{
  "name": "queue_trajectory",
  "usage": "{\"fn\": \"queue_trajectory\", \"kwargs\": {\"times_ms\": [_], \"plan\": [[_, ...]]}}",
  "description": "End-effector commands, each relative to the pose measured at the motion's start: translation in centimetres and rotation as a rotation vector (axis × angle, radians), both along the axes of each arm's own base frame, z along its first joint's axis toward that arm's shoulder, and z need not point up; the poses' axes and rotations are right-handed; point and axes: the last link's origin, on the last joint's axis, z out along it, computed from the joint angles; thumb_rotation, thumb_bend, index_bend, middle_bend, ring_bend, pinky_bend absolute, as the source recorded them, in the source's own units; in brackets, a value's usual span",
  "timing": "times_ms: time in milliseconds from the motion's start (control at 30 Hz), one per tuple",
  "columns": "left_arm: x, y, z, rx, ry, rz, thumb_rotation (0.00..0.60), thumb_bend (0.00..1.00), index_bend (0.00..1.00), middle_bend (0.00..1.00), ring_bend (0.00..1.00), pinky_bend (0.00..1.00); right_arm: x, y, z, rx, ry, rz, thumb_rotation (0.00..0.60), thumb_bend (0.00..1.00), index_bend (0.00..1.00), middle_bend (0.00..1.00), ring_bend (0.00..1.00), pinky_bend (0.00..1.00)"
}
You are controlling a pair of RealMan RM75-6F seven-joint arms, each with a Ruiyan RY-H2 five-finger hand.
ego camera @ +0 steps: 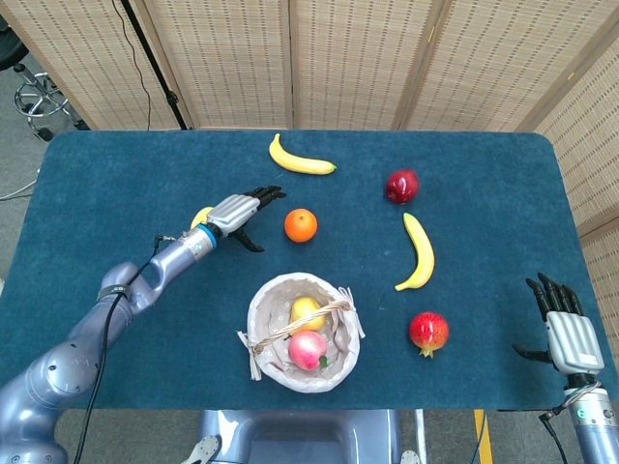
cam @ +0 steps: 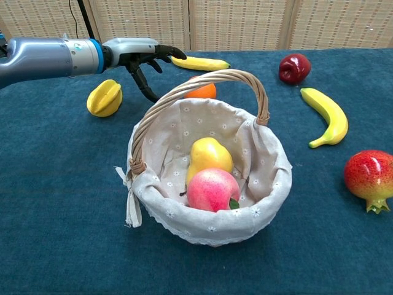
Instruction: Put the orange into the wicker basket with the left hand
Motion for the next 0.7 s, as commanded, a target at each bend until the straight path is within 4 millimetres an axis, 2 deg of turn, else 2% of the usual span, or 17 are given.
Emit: {"fn": "queue_trajectory", "kwargs": {"times_ms": [33, 233, 400, 600, 700], "plan": [[1.4, 0.2, -1.3, -0.009, -0.001, 0.006, 0.600, 0.00, 0.11, 0.02, 0.05, 0.16, 0.0, 0.0, 0.0, 0.000, 0.000, 0.000, 0.600, 0.00, 0.01, 0.00, 0.00, 0.00], [3.2, 0.5, -2.3, 0.006, 0.001, -0.009, 0.600, 0.00, 0.14, 0.05, 0.07, 0.18, 0.3, 0.1, 0.2, 0.002, -0.018, 0.009, 0.600, 0.00, 0.01, 0.00, 0.00, 0.00], [3.8, 0.4, -3.1, 0.018, 0.006, -0.008, 0.600, 0.01, 0.18, 0.08, 0.10, 0.21, 0.4, 0.3, 0.5, -0.003, -0.031, 0.013, 0.600, 0.00, 0.01, 0.00, 0.00, 0.00], [3.3, 0.2, -4.0, 0.035, 0.020, 0.028, 0.600, 0.10, 0.26, 0.16, 0.18, 0.30, 0.8, 0.6, 0.8, -0.001, -0.062, 0.027, 0.600, 0.00, 0.01, 0.00, 0.00, 0.00], [3.1, 0.2, -4.2, 0.048, 0.021, 0.042, 0.600, 0.23, 0.34, 0.25, 0.26, 0.35, 1.0, 0.7, 1.0, -0.002, -0.068, 0.039, 0.600, 0.00, 0.01, 0.00, 0.00, 0.00]]}}
